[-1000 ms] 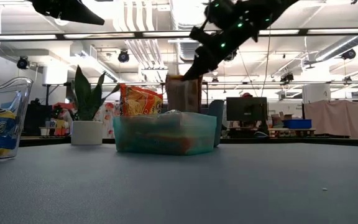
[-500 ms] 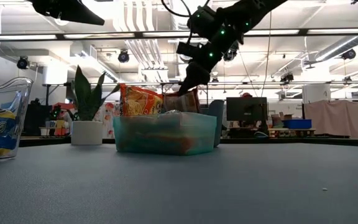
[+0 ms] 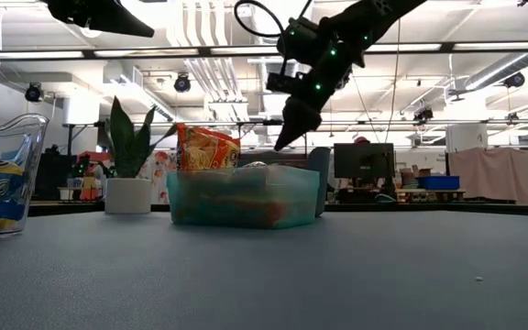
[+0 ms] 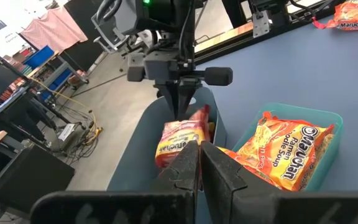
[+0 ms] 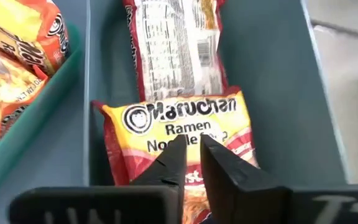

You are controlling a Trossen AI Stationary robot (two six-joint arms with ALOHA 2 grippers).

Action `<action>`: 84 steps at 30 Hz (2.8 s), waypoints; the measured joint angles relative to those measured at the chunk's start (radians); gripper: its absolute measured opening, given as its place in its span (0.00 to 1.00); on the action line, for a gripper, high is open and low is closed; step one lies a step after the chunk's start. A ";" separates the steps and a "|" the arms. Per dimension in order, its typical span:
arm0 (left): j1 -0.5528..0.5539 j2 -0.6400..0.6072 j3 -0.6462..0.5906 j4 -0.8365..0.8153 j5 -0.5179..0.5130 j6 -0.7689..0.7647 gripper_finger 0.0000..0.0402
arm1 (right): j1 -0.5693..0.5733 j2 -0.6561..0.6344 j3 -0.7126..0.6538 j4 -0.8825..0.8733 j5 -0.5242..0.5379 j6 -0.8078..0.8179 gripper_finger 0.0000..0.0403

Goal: Sort Maruchan noodles
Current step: Put the blue noodle pack into the transparent bin

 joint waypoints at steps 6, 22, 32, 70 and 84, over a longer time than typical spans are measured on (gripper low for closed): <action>0.000 0.000 0.000 0.000 0.000 0.000 0.00 | 0.004 -0.006 0.000 -0.017 -0.015 0.082 0.23; 0.000 0.016 0.000 0.127 0.000 0.000 0.00 | 0.133 -0.206 -0.011 -0.241 -0.140 0.471 0.21; -0.004 0.103 0.000 0.258 0.005 -0.040 0.00 | 0.358 -0.341 -0.175 -0.230 -0.144 0.644 0.09; -0.214 0.358 0.033 0.605 0.026 -0.108 0.00 | 1.022 -0.100 -0.230 -0.505 -0.275 1.511 0.04; -0.215 0.361 0.035 0.605 0.026 -0.087 0.00 | 1.016 -0.050 -0.228 -0.492 -0.024 1.402 0.04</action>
